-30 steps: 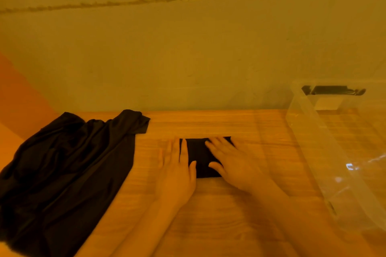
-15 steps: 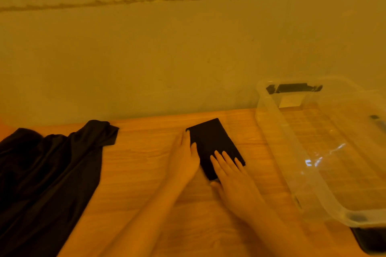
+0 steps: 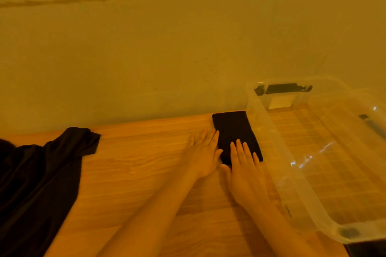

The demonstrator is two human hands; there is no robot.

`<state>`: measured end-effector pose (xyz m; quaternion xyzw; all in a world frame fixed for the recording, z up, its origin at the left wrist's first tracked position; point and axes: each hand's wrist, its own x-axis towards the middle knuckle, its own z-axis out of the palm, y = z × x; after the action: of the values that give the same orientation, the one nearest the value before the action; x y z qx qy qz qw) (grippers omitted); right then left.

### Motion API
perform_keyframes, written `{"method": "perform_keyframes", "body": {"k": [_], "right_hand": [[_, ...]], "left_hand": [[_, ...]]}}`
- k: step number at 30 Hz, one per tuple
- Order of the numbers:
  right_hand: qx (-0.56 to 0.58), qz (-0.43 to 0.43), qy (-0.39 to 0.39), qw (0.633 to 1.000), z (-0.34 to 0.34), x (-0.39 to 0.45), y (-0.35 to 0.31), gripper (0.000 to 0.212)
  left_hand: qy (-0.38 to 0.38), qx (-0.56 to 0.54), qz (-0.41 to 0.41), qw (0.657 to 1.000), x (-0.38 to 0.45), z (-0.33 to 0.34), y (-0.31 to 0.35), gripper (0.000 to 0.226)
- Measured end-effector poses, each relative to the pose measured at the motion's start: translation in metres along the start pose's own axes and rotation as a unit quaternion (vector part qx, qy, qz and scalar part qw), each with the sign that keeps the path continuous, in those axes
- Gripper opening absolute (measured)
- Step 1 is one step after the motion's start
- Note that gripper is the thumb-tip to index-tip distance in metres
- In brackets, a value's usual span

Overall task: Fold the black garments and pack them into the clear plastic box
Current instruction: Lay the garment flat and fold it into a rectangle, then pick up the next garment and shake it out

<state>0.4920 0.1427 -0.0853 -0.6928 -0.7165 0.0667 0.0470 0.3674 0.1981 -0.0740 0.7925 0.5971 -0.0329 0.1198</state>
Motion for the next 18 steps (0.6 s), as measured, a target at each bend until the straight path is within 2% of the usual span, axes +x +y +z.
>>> {"method": "perform_keyframes", "body": {"k": [2,6,10,13,16,18], "right_hand": [[0.01,-0.001,0.015,1.0,0.0,0.002,0.0,0.082],[0.031,-0.029,0.027,0.999,0.001,0.001,-0.001,0.111],[0.039,-0.089,0.032,0.995,-0.003,-0.014,-0.024,0.102],[0.032,-0.149,0.008,0.988,-0.013,-0.026,-0.057,0.107],[0.03,-0.203,-0.026,0.978,-0.021,-0.03,-0.096,0.097],[0.027,-0.258,-0.031,0.965,-0.026,-0.033,-0.126,0.113]], "left_hand": [[-0.007,0.0,-0.002,1.0,-0.001,-0.002,-0.001,0.057],[0.003,-0.01,-0.031,0.999,-0.025,-0.003,-0.012,0.056],[0.056,-0.001,-0.088,0.995,-0.086,-0.005,-0.038,0.058],[0.091,0.008,-0.128,0.988,-0.141,-0.011,-0.075,0.059],[0.151,0.005,-0.16,0.975,-0.195,-0.017,-0.116,0.082],[0.201,0.034,-0.196,0.959,-0.228,-0.024,-0.144,0.09]]}}
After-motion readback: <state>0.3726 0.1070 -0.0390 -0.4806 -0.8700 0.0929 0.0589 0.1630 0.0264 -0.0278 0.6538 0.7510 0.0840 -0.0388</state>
